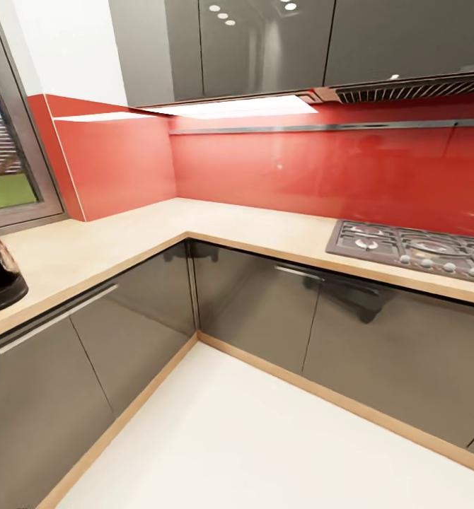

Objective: Set up a coffee station on the kitchen countertop: keep the coffee maker on the countertop, move the bottle of coffee from the kitchen shelf to the counter next to the coffee maker, place a paper coffee filter on top of the coffee maker, put the saucer next to the coffee maker with the coffee cup on the saucer, and place the electric kettle next to the coffee maker.

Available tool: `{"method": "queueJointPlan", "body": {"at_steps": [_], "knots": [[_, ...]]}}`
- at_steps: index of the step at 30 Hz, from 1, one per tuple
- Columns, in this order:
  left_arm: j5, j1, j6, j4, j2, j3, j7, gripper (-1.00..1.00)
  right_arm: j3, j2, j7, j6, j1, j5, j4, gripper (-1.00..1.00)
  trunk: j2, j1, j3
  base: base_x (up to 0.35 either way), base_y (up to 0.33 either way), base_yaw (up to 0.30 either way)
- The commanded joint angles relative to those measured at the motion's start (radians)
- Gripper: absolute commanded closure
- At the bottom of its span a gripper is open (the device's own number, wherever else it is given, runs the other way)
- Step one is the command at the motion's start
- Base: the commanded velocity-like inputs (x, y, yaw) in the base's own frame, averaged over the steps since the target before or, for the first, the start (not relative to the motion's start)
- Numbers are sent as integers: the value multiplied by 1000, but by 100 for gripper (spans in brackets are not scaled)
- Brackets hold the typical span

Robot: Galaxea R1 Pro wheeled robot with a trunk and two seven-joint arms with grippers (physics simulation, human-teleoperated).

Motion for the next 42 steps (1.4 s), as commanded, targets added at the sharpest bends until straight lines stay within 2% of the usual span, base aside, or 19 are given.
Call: {"method": "queueJointPlan", "body": {"at_steps": [1,8,24,32,42], "knots": [[-2,-1,-6,1,0,1,-2,-100,-1,0,3,-3,0,-3,1,-100,0,0,-1,156,-285,210],[-2,-1,-6,1,0,1,-2,-100,0,0,1,-3,0,-2,1,-100,0,0,-1,90,-143,251],[-2,-1,-6,1,-1,1,-2,-100,0,2,-2,-3,0,-2,2,-100,0,0,-1,9,-12,274],[-2,-1,-6,1,-1,1,-2,-100,0,3,-1,-2,0,-2,2,-100,0,0,-1,139,-241,104],[-2,-1,-6,1,-1,1,-2,-100,0,4,-5,-3,0,-2,2,-100,0,0,-1,39,-159,253]]}}
